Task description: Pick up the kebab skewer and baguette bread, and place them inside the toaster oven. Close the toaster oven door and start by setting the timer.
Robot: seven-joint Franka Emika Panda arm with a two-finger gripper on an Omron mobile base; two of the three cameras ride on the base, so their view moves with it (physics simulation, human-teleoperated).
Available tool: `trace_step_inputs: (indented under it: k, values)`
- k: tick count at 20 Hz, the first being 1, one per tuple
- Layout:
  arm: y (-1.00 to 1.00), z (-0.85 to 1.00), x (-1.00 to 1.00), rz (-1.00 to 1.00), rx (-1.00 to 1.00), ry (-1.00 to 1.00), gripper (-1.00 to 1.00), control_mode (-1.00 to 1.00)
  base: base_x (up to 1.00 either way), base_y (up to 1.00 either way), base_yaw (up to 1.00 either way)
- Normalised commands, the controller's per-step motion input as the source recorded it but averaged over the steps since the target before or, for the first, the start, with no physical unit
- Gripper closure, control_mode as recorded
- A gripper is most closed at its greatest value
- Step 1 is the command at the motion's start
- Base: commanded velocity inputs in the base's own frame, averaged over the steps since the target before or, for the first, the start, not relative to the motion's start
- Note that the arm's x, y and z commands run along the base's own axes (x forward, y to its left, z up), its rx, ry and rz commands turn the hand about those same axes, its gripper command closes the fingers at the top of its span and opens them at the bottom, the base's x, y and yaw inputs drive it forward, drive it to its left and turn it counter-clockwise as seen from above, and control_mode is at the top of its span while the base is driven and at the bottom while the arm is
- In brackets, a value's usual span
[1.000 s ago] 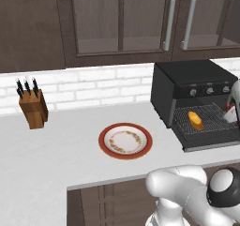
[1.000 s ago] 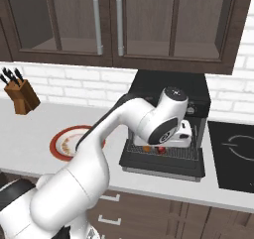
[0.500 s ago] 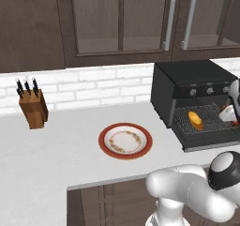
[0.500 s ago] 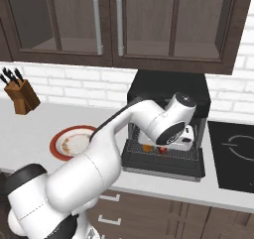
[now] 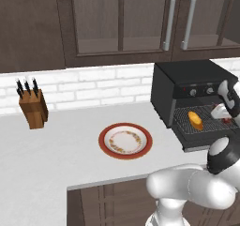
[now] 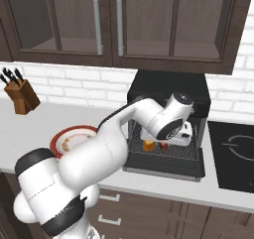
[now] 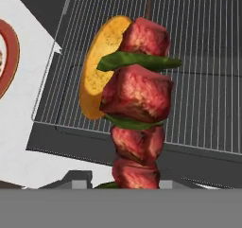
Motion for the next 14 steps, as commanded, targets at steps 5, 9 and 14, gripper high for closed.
trace_step_inputs:
  k: [5,9,14]
  values:
    - [-0.06,-0.35,0.06,0.00,0.00,0.01,1.00,-1.00,0.00,0.00,0.00]
    - [-0.13,-0.26,0.14,0.00,0.00,0.00,1.00,-1.00,0.00,0.00,0.00]
    - [-0.16,-0.02,0.18,0.00,0.00,0.00,1.00,-1.00,0.00,0.00,0.00]
